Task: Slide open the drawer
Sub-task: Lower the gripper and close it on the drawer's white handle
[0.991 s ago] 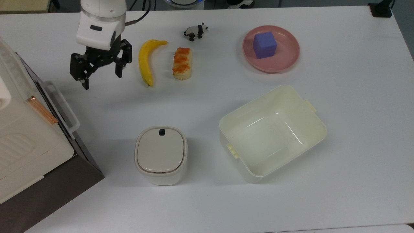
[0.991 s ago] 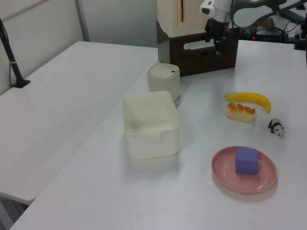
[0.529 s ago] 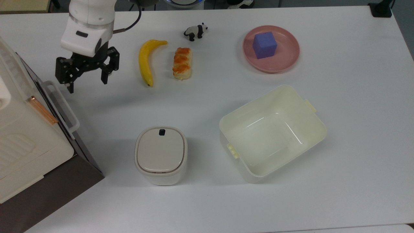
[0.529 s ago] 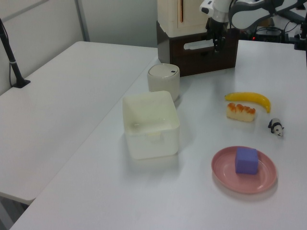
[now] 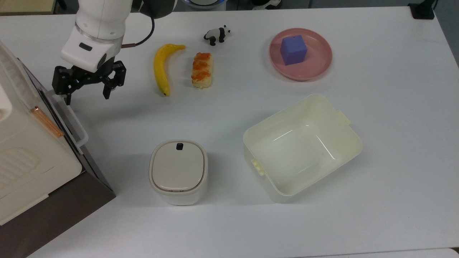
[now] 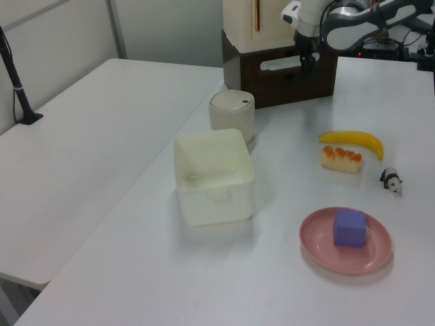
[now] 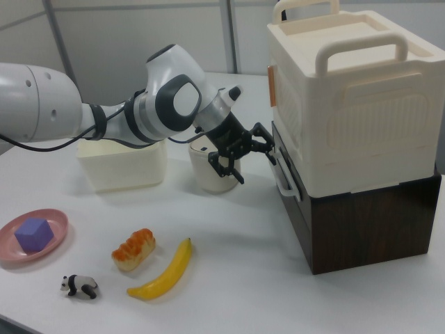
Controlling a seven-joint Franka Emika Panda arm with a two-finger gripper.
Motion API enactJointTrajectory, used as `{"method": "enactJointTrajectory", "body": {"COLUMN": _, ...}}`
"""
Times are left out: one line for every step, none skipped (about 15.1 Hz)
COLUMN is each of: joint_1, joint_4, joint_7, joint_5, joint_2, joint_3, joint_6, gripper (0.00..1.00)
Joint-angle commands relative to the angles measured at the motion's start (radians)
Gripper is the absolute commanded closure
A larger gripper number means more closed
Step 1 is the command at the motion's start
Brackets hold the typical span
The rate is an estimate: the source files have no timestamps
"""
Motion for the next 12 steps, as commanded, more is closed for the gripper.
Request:
{"method": "enactJointTrajectory", "body": {"joint_1": 0.011, "joint_4": 0.059, "joint_7": 0.061, "joint_5": -0.063, "joint_2": 0.05, "joint_3": -0.015, "joint_6": 0.02, "gripper": 0.05}}
{"method": "enactJointTrajectory", "body": {"joint_1": 0.011, "joint_4": 0.07, "joint_7": 0.061, "joint_5": -0.072, "joint_2": 0.055, "joint_3": -0.016, "joint_6": 0.02, "gripper": 0.05}}
{"method": "enactJointTrajectory", "body": {"joint_1": 0.011, "joint_4": 0.076, "joint_7": 0.059, "joint_5": -0.08, "joint_2": 0.066, "joint_3": -0.018, "joint_6": 0.022, "gripper": 0.08}}
{"method": "enactJointTrajectory", "body": {"joint_1": 0.011, "joint_4": 0.076, "joint_7": 0.059, "joint_5": -0.089, "joint_2": 0.07, "joint_3": -0.018, "joint_6": 0.022, "gripper": 0.1}}
{"method": "enactJointTrajectory", "body": {"joint_1": 0.011, "joint_4": 0.076, "joint_7": 0.058, "joint_5": -0.107, "joint_2": 0.073, "joint_3": -0.019, "joint_6": 0.024, "gripper": 0.13}}
{"method": "enactJointTrajectory", "body": {"joint_1": 0.011, "joint_4": 0.076, "joint_7": 0.058, "joint_5": -0.116, "joint_2": 0.073, "joint_3": -0.019, "joint_6": 0.024, "gripper": 0.15}}
{"method": "enactJointTrajectory", "body": {"joint_1": 0.011, "joint_4": 0.076, "joint_7": 0.053, "joint_5": -0.121, "joint_2": 0.073, "joint_3": -0.019, "joint_6": 0.024, "gripper": 0.16}}
{"method": "enactJointTrajectory", "body": {"joint_1": 0.011, "joint_4": 0.076, "joint_7": 0.049, "joint_5": -0.123, "joint_2": 0.073, "joint_3": -0.018, "joint_6": 0.024, "gripper": 0.16}}
{"method": "enactJointTrajectory", "body": {"joint_1": 0.009, "joint_4": 0.076, "joint_7": 0.044, "joint_5": -0.123, "joint_2": 0.073, "joint_3": -0.018, "joint_6": 0.028, "gripper": 0.16}}
{"method": "enactJointTrajectory", "body": {"joint_1": 0.009, "joint_4": 0.076, "joint_7": 0.029, "joint_5": -0.124, "joint_2": 0.073, "joint_3": -0.018, "joint_6": 0.045, "gripper": 0.16}}
{"method": "enactJointTrajectory", "body": {"joint_1": 0.006, "joint_4": 0.074, "joint_7": 0.018, "joint_5": -0.124, "joint_2": 0.073, "joint_3": -0.018, "joint_6": 0.065, "gripper": 0.16}}
{"method": "enactJointTrajectory", "body": {"joint_1": 0.006, "joint_4": 0.074, "joint_7": 0.018, "joint_5": -0.126, "joint_2": 0.076, "joint_3": -0.018, "joint_6": 0.068, "gripper": 0.17}}
